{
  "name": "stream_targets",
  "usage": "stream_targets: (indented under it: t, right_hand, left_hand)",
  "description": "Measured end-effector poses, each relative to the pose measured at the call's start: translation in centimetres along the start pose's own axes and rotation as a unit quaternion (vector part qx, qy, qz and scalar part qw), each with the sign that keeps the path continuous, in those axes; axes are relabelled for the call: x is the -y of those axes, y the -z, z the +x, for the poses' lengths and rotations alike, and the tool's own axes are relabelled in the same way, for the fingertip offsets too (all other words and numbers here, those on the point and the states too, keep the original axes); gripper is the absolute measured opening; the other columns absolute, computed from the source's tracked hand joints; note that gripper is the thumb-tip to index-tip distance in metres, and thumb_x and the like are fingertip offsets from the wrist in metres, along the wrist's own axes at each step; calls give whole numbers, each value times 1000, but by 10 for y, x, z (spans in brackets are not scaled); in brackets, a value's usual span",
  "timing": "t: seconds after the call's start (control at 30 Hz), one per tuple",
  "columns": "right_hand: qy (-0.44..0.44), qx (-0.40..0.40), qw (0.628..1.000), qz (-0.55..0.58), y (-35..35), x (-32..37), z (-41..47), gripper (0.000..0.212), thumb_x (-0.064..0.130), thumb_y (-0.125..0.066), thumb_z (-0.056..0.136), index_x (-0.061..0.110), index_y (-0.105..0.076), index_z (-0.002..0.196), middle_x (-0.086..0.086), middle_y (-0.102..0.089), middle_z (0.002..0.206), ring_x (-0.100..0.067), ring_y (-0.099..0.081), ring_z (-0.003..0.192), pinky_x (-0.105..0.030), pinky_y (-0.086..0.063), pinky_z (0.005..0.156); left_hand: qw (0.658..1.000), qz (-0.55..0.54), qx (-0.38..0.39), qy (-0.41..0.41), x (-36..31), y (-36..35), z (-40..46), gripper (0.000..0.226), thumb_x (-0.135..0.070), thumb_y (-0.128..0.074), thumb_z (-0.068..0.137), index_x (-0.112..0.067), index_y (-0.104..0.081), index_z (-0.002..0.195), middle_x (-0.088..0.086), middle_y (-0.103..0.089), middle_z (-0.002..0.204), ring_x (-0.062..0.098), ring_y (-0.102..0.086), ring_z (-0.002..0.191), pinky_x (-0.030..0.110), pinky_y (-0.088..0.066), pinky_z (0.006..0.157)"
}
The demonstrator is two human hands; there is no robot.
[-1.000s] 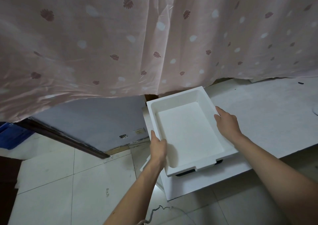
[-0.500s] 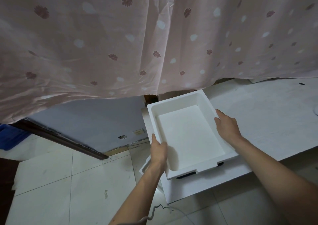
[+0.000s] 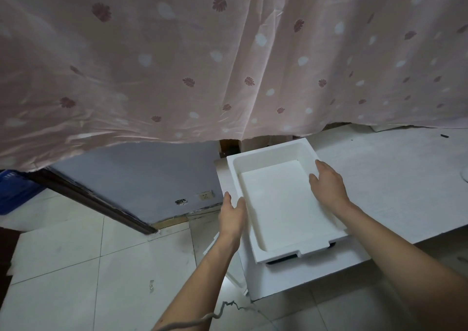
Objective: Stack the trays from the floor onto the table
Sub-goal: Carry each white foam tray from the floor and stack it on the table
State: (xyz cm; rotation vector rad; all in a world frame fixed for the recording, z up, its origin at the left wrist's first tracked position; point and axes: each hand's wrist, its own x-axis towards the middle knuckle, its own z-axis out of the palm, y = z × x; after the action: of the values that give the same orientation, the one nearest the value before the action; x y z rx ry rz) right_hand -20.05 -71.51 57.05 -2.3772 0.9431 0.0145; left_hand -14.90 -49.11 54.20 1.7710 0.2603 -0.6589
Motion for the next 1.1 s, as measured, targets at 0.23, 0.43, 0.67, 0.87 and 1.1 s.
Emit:
stream_targets:
  t: [0.23,0.43,0.67,0.87,1.1]
  right_hand:
    - [66,31,997,21,-38,63,-14,49,16,-42,100,6,-35,147,-9,-35,154,-25,-30,144,-30,-22,115]
    - [100,52,992,50,-77,123,-32,47,17,-42,100,9,-39,146,-7,-41,152,-24,-36,141,-31,-27,114]
    - [165,65,982,65,-145,192,-60,43,14,-43,100,9,-46,142,-5,-47,147,-21,-43,136,-16,-22,105]
    - [165,154,972,70,-224,224,-81,43,19,-45,99,10,-47,142,-6,-48,147,-21,-44,136,-29,-28,115]
    - [46,195,979,32,-329,187,-66,43,16,-43,99,12,-48,141,-15,-59,134,-29,-53,124,-30,-34,106]
  left_hand:
    - [999,-34,-29,-1,16,50,15,48,-24,-46,103,-13,-39,149,-5,-51,130,7,-45,113,25,-35,95]
    - [998,-42,-56,10,34,108,31,57,-25,-45,105,-10,-25,156,4,-32,160,21,-32,146,25,-26,110]
    - [997,-19,-72,7,64,174,64,55,-28,-46,104,-7,-32,153,6,-39,156,21,-37,143,27,-26,113]
    - [996,5,-83,24,107,218,101,50,-28,-46,104,-10,-40,150,5,-46,152,20,-44,138,23,-30,105]
    - [997,58,-44,31,163,238,164,52,-32,-46,103,-10,-41,150,4,-45,153,21,-42,140,23,-30,104]
